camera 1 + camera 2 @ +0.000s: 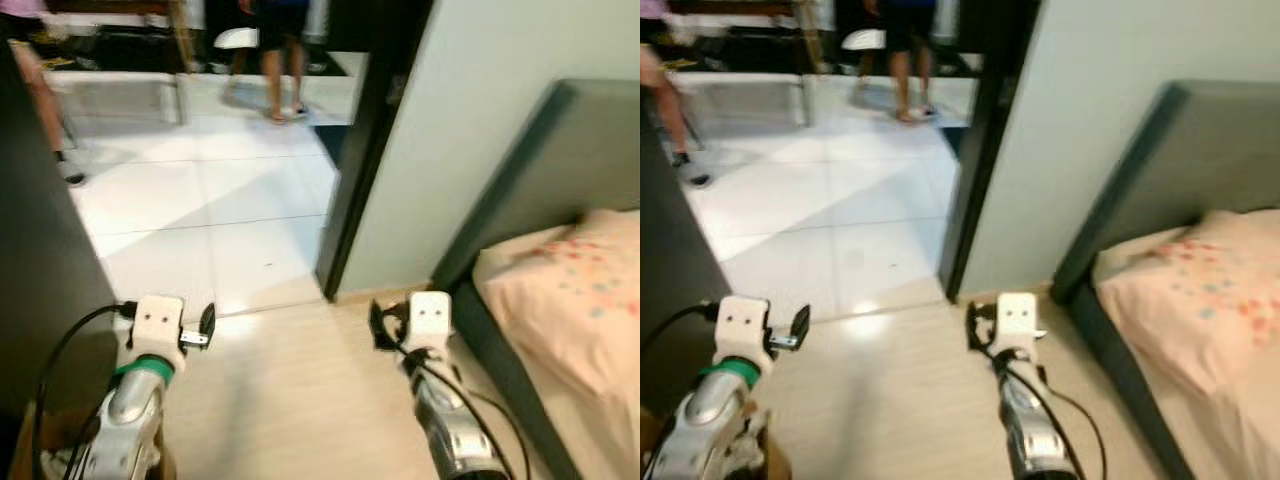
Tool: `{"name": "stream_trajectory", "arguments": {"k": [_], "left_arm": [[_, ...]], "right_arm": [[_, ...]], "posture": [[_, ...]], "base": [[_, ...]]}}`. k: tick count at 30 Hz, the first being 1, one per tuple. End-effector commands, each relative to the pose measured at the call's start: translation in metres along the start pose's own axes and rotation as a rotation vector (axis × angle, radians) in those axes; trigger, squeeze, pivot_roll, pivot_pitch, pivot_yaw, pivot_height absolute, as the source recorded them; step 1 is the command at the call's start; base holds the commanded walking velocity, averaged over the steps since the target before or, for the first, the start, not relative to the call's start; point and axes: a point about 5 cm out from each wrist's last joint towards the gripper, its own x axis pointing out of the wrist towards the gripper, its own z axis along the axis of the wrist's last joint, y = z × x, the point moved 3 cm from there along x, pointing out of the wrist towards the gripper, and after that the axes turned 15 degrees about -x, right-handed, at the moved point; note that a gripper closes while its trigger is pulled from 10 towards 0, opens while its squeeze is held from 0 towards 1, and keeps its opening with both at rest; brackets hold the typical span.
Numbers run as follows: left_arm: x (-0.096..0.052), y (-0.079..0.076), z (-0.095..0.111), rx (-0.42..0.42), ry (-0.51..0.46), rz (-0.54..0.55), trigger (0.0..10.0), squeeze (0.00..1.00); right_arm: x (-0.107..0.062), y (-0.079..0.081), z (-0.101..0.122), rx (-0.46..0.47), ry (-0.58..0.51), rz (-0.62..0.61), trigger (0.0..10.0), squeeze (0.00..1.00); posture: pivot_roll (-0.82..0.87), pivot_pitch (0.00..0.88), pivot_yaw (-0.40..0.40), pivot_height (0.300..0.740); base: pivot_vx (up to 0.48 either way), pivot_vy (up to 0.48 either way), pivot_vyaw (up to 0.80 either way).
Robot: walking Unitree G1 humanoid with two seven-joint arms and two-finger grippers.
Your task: Clean up the room
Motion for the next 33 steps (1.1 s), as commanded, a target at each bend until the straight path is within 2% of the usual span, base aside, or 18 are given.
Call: {"name": "stream_trajectory", "arguments": {"k": [1, 17, 27, 33], "left_arm": [[0.0, -0.004, -0.006, 0.003, 0.026, -0.002, 10.0, 0.0], [-0.001, -0.005, -0.006, 0.006, 0.032, 0.008, 10.0, 0.0], [-0.001, 0.004, -0.002, 0.022, 0.024, 0.031, 10.0, 0.0], [-0.001, 0.008, 0.0, 0.023, 0.009, 0.051, 10.0, 0.0]], "right_arm": [[-0.002, -0.009, -0.006, 0.001, 0.018, -0.026, 10.0, 0.0], [-0.002, -0.009, -0.005, 0.007, 0.017, -0.017, 10.0, 0.0], [-0.002, -0.004, -0.005, 0.022, 0.024, -0.014, 10.0, 0.0], [-0.003, -0.021, -0.015, 0.045, 0.062, -0.076, 10.0, 0.0]], "posture": [[0.09, 0.0, -0.001, 0.74], [0.1, 0.0, -0.011, 0.74], [0.11, 0.0, -0.008, 0.74], [0.11, 0.0, -0.007, 0.74]], "base": [[0.0, 0.0, -0.8], [0.0, 0.0, -0.8], [0.0, 0.0, -0.8], [0.0, 0.0, -0.8]]}}
